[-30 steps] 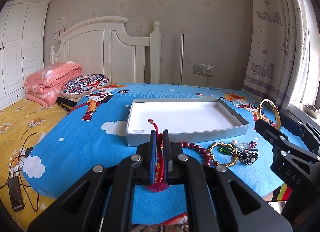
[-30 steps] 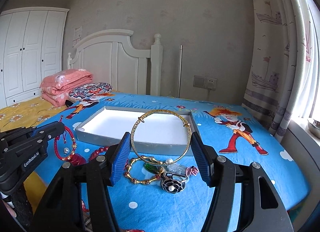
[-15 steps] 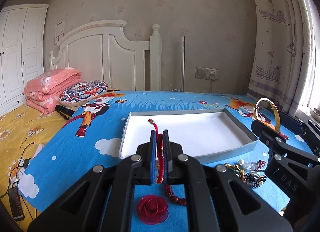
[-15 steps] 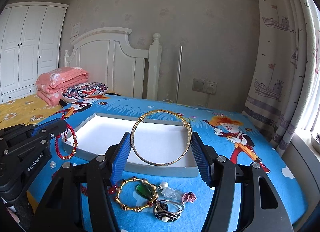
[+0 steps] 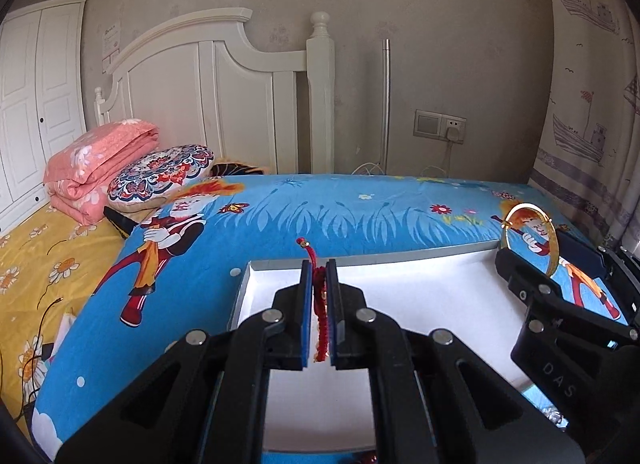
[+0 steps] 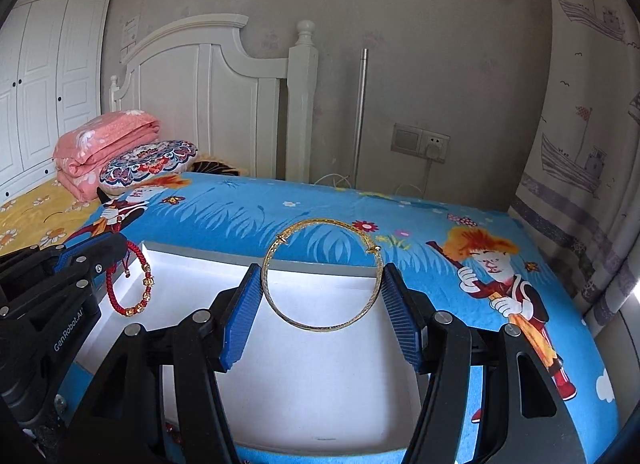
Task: Organize jewelry
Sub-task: 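Carry the red string bracelet with left tool while right carries the gold bangle over the tray, then open the left tool over the tray while the right tool releases the gold bangle inside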
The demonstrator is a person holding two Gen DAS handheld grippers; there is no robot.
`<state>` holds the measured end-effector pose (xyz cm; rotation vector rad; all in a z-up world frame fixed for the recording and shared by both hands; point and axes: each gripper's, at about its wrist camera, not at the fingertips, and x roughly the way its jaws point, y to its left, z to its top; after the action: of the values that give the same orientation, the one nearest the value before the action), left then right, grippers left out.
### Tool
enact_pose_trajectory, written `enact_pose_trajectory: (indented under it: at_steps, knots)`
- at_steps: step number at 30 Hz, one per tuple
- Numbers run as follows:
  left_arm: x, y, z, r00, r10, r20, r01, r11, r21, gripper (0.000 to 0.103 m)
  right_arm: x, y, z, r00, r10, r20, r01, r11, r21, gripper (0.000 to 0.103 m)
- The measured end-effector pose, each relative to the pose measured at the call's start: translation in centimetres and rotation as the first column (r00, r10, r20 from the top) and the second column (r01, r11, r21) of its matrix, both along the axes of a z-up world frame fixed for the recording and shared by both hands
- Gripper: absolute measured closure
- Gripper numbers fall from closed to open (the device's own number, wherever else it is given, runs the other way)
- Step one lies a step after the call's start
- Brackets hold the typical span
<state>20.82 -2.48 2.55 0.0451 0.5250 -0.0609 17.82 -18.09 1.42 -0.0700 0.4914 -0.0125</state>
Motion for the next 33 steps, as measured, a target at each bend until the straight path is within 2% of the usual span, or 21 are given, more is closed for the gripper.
enact_pose_trajectory:
  at_steps: [5, 10, 12, 13, 14, 16, 19, 24, 29, 33]
  knots:
    - [2.5, 0.3, -1.4, 0.998, 0.015, -0.069, -0.014, 1.000, 0.009, 0.096, 2.4, -0.8, -0.5, 0.998, -0.033, -0.062, 0.036, 0.999, 0.039, 0.045]
    - [3.9, 0.6, -2.6, 0.989, 0.009, -0.149, -0.010, 1.000, 0.000, 0.096, 3.4, -1.0, -0.9, 0.993, -0.046, -0.105, 0.050, 0.998, 0.040, 0.044]
    - [4.3, 0.6, -2.9, 0.985, 0.012, -0.173, -0.012, 1.000, 0.000, 0.093, 3.7, -1.1, -0.9, 0.992, -0.050, -0.117, 0.055, 0.997, 0.045, 0.038]
    - [4.5, 0.7, -3.0, 0.983, 0.013, -0.181, -0.014, 1.000, -0.002, 0.084, 3.7, -1.3, -0.9, 0.992, -0.051, -0.119, 0.057, 0.997, 0.047, 0.034]
    - [4.4, 0.8, -3.1, 0.983, 0.016, -0.184, -0.016, 1.000, -0.003, 0.068, 3.7, -1.4, -0.9, 0.991, -0.051, -0.120, 0.058, 0.997, 0.050, 0.031]
    - [4.1, 0.9, -3.0, 0.985, 0.024, -0.170, -0.025, 1.000, -0.003, 0.052, 3.5, -1.5, -0.8, 0.992, -0.052, -0.118, 0.058, 0.997, 0.051, 0.031]
    - [3.7, 1.1, -2.8, 0.987, 0.026, -0.161, -0.027, 1.000, 0.000, 0.052, 3.0, -1.7, -0.4, 0.993, -0.045, -0.110, 0.051, 0.997, 0.057, 0.031]
    - [2.0, 1.8, -1.9, 0.989, 0.056, -0.140, -0.055, 0.998, 0.005, 0.038, 0.7, -2.0, 0.9, 0.996, -0.009, -0.092, 0.016, 0.997, 0.078, 0.031]
    - [-2.4, 2.5, -0.2, 0.997, 0.061, -0.052, -0.062, 0.998, -0.016, 0.017, -4.1, -2.4, 1.6, 0.998, 0.038, -0.043, -0.036, 0.998, 0.054, 0.031]
    - [-7.1, 2.7, -0.3, 0.998, 0.058, 0.018, -0.058, 0.998, -0.023, 0.012, -8.4, -3.4, 1.0, 0.999, 0.041, -0.003, -0.041, 0.999, 0.025, 0.031]
